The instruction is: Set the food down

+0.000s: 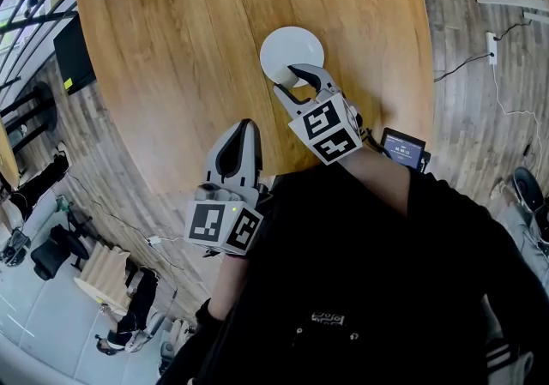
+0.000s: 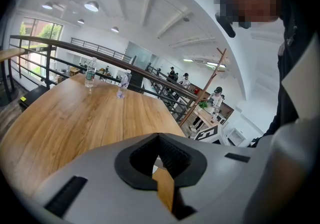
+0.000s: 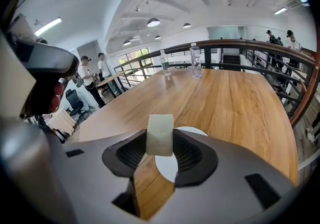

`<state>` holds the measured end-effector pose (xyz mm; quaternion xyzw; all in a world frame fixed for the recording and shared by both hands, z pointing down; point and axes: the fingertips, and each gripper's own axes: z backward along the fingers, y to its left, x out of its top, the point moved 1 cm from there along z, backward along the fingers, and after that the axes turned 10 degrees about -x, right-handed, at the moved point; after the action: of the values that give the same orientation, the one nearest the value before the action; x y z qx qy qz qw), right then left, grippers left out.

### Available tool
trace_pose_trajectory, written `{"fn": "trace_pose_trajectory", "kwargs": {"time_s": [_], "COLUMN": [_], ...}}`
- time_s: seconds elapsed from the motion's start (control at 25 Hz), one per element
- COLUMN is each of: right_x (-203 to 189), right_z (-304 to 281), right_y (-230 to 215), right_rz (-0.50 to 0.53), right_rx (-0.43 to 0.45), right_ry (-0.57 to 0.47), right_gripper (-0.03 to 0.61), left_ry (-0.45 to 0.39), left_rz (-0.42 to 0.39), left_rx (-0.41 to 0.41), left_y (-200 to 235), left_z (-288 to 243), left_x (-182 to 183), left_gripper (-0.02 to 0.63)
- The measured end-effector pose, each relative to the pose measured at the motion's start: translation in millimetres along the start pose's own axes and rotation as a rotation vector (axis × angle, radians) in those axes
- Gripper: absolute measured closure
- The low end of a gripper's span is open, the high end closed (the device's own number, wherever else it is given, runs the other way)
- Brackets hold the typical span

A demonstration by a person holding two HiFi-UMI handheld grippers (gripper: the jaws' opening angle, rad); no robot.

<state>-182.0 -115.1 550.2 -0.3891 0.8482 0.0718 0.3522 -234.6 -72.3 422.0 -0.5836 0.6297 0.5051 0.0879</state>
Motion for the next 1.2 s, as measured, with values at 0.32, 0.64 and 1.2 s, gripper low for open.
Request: {"fn": "trace_pose_trajectory", "kwargs": {"time_s": [0.32,0.64,1.2], "right_x": [-12,-26,-51], "right_z": [-16,-41,-76], "right_y": [-8,-29,-42], "right_rz": [0.018,0.038,0.132], "right_rx": [-0.026,-0.076,-0.112], "right_ry": [0.027,0.069,0.187], "right_gripper": [0.403,0.402,0.402], "left_ry": [-0.002,-0.007,-0.022], "left_rz": [0.009,0.019,0.036], "left_rx": [0.010,0.022,0.042], "left_y": [3,7,13], "left_z": [4,8,15], "left_x": [-4,-6,-6], "left_gripper": [0.615,0.615,0.615]}}
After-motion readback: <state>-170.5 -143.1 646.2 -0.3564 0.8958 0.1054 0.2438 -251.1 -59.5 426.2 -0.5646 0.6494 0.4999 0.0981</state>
